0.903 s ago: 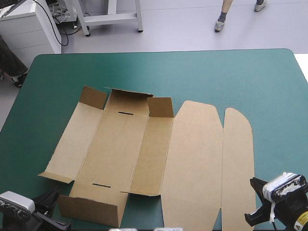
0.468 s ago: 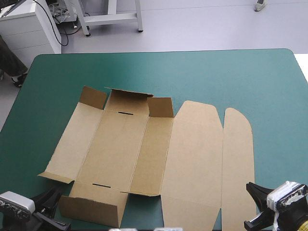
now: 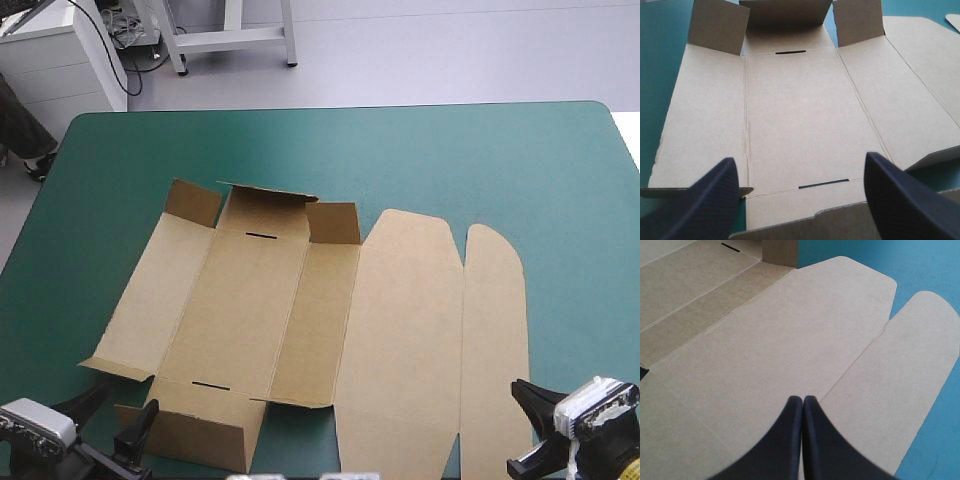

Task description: Fold the box

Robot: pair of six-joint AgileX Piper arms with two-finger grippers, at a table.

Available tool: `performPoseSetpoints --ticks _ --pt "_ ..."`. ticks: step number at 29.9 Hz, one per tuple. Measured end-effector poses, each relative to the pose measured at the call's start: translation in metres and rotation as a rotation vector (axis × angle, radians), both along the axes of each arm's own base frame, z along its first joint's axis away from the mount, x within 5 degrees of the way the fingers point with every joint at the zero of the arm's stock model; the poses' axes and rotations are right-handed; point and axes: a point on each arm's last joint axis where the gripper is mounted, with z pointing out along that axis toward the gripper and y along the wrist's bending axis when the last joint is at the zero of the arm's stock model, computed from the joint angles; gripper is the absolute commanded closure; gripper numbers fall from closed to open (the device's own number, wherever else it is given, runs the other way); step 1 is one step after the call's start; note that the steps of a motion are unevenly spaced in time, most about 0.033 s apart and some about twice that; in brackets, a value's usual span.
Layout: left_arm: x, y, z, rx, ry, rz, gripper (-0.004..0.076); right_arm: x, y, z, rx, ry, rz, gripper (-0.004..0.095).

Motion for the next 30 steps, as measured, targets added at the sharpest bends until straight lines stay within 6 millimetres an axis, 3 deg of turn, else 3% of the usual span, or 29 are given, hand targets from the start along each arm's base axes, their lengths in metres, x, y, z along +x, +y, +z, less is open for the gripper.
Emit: performPoseSetpoints --ticks 4,7,13,19,25,30 --pt "-0.002 -0.001 0.003 -0.003 -0.006 -0.013 0.0215 0.0 0.0 0.0 0.0 0.0 0.0 0.0927" --pt "-0.001 -0.001 0.02 0.007 -0.015 -0.015 0.0216 0.0 0.0 0.0 0.0 0.0 0.0 0.0927" --pt "0.028 -0.002 0.059 0.094 0.061 0.022 0.0244 0.0 0.0 0.0 0.0 0.0 0.0 0.0927" --pt "0.086 -0.01 0.082 0.186 0.232 0.058 0.025 0.0 0.0 0.0 0.0 0.0 0.0 0.0927" --pt "0.152 -0.02 0.081 0.294 0.406 0.07 0.025 0.0 0.0 0.0 0.001 0.001 0.001 0.0928" --pt "0.185 -0.024 0.078 0.384 0.468 0.063 0.025 0.0 0.0 0.0 0.003 0.002 0.002 0.0928"
